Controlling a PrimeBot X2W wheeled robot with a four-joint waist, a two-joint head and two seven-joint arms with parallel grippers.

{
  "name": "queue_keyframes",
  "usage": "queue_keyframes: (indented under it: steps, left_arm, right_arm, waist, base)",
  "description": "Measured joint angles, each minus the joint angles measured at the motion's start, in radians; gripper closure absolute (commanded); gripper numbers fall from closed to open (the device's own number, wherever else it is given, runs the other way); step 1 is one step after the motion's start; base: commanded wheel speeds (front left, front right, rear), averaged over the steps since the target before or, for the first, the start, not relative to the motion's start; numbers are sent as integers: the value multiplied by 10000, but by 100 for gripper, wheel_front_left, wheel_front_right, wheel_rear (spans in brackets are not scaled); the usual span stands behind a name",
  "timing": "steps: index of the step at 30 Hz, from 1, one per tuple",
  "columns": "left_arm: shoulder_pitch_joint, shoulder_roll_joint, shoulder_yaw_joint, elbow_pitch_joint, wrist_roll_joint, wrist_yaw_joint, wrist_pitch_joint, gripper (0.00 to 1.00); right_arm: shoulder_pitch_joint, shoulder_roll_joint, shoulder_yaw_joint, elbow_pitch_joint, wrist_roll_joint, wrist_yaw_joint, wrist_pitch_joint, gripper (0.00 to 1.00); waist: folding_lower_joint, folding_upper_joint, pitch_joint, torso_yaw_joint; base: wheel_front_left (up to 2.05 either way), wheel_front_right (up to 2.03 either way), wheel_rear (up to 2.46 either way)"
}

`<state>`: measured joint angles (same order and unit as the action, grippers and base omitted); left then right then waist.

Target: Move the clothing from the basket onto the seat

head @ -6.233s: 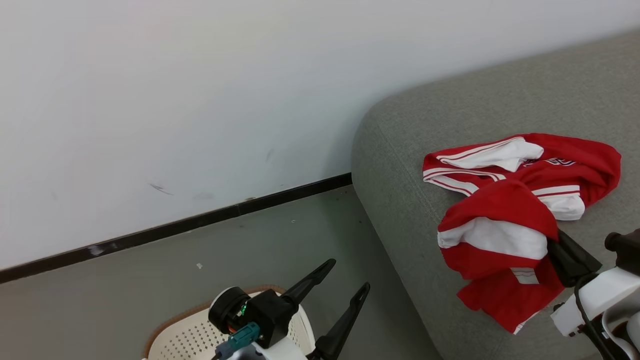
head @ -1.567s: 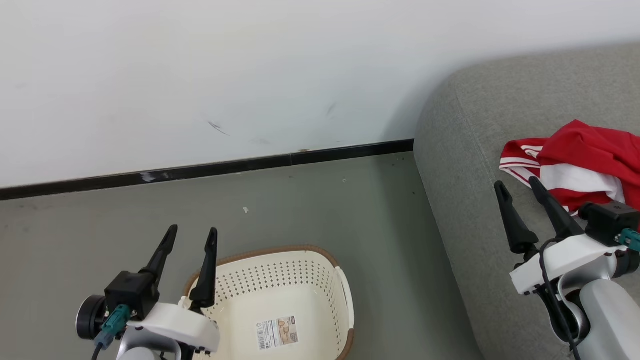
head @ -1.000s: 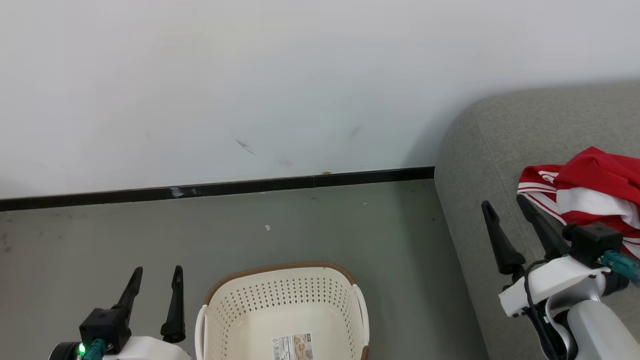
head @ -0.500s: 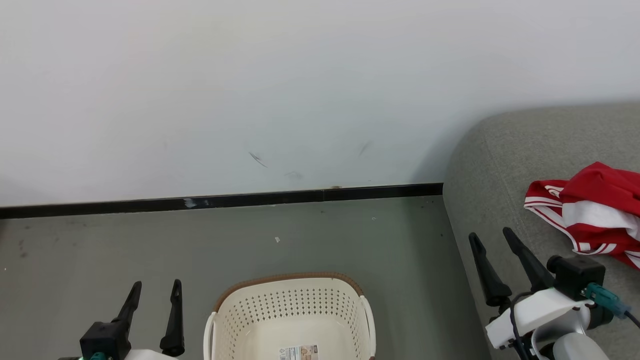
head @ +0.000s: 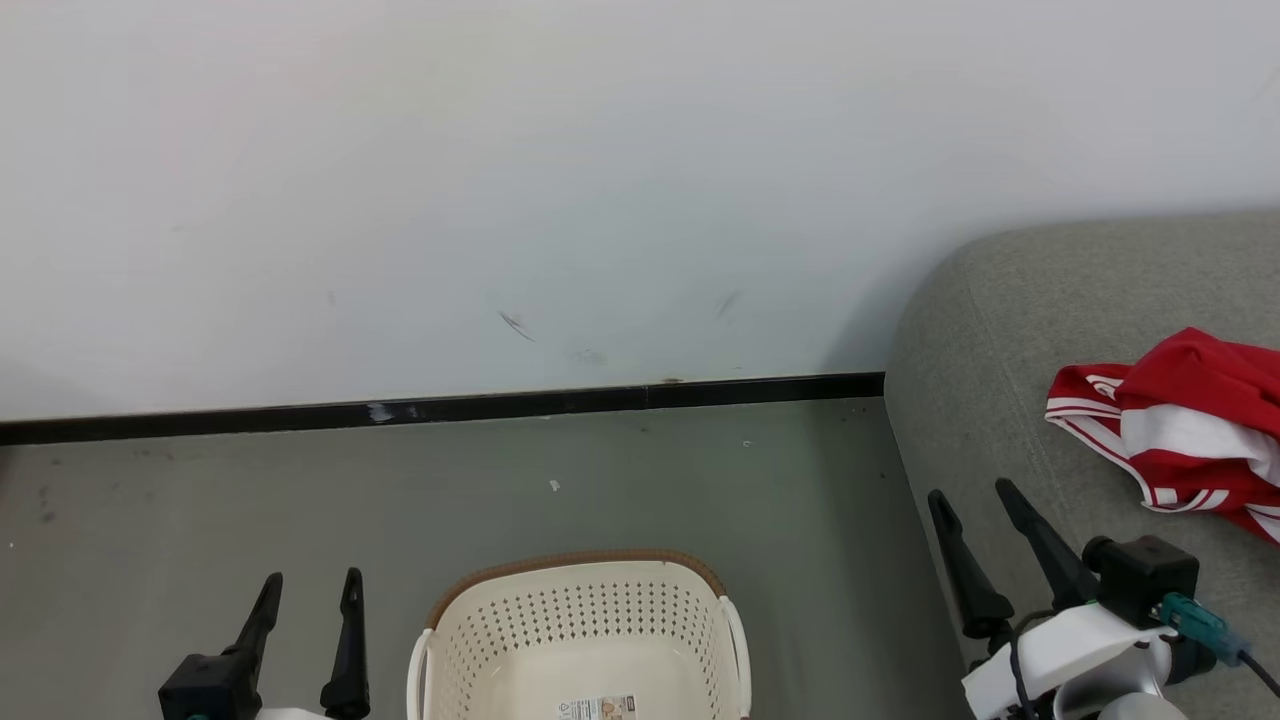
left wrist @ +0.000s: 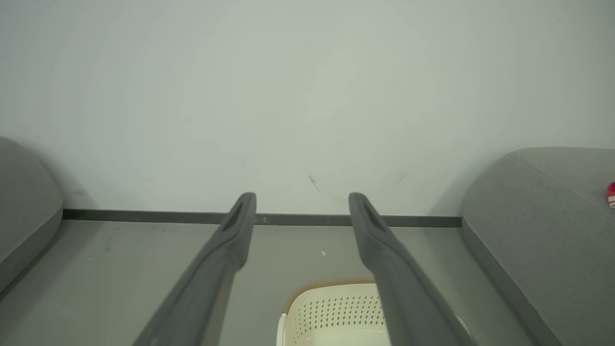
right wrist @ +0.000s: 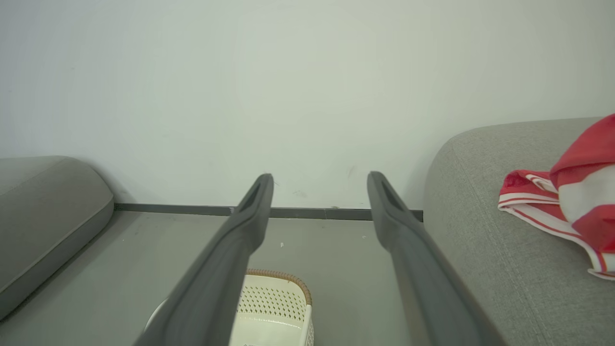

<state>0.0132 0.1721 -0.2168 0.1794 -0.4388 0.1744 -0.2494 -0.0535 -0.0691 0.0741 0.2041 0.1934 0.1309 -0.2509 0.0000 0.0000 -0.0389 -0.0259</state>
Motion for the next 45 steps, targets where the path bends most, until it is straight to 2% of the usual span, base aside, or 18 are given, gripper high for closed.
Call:
queue_keyframes:
  steps: [19,20,26,30,45]
  left_arm:
    - [0,-65,73,-115,128,-12,0,0]
    - [2,-77,69,-102,130,-12,2,100]
    - [304,-458,-81,449,65,-25,29,100]
    - [340,-476,13,487,-222,-111,125,100]
    - [325,-579,481,522,-2136,-504,732,100]
  right_arm:
    - [415,117,-148,-117,-104,0,0,0]
    - [461,123,-150,-100,-102,2,2,100]
    - [1028,242,-58,481,-65,2,19,100]
    - [1081,259,-48,497,211,2,42,100]
    - [1057,265,-301,418,2711,2,514,100]
  waist:
    - [0,0,-43,65]
    - [0,0,-46,73]
    - [0,0,-46,73]
    - [0,0,-43,78]
    - [9,0,20,109]
  base:
    - [0,0,0]
    - [0,0,0]
    - [0,0,0]
    - [0,0,0]
    - [0,0,0]
